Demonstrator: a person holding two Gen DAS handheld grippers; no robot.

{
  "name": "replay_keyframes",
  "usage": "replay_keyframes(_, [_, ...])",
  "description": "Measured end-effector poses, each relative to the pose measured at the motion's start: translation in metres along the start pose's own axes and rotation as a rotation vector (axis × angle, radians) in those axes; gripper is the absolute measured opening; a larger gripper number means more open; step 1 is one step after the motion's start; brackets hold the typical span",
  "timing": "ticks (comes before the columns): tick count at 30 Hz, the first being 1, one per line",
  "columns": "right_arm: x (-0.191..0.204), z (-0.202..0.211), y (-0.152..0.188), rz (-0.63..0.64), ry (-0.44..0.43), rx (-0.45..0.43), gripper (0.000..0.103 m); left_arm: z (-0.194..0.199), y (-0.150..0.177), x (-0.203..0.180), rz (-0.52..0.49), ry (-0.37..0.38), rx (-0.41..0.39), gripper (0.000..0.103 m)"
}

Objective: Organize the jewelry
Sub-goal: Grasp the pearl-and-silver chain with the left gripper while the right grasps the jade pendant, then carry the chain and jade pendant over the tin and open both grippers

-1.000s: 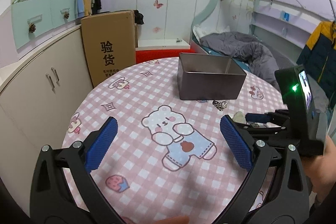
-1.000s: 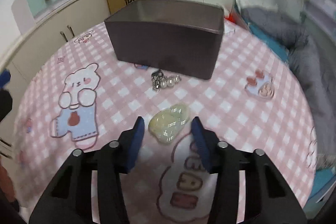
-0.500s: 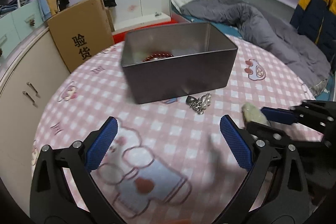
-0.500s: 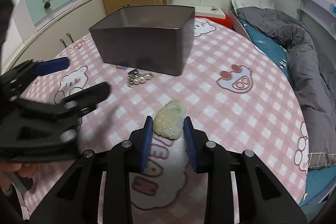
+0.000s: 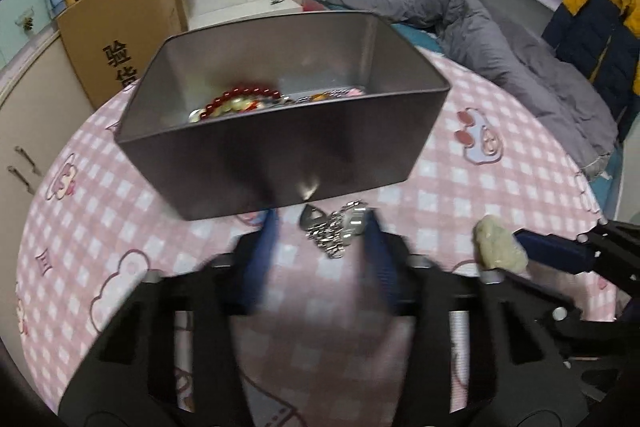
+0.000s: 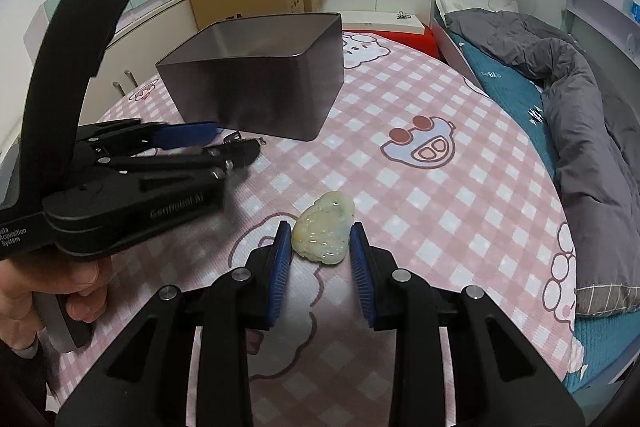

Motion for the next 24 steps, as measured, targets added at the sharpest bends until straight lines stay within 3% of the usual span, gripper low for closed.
replay_keyframes(2, [0.001, 0.001, 0.000, 0.000, -0.006, -0.002, 0.028, 0.004, 0.002, 0.000, 0.015, 0.040, -0.002, 0.010])
replay_keyframes(3, [0.003, 0.002, 0.001, 0.000, -0.011, -0.002, 0.028, 0.006, 0.005, 0.000, 0.021, 0.055, -0.004, 0.009])
replay_keyframes(10, [0.018, 0.018, -0.003, 0.023, -0.034, -0.031, 0.028, 0.040, 0.025, 0.016, 0.082, 0.128, -0.053, 0.009])
replay_keyframes(24, [0.060, 0.083, -0.045, 0.106, -0.094, -0.160, 0.028, 0.164, 0.001, 0.054, 0.066, 0.091, -0.282, 0.009])
Point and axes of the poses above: each gripper's, at about its wrist camera, not at the fingertips, and z roughly against the way its jaws point, x to its left, y to its underside, the point moved 9 cm from there along -z, roughly the way its jaws point
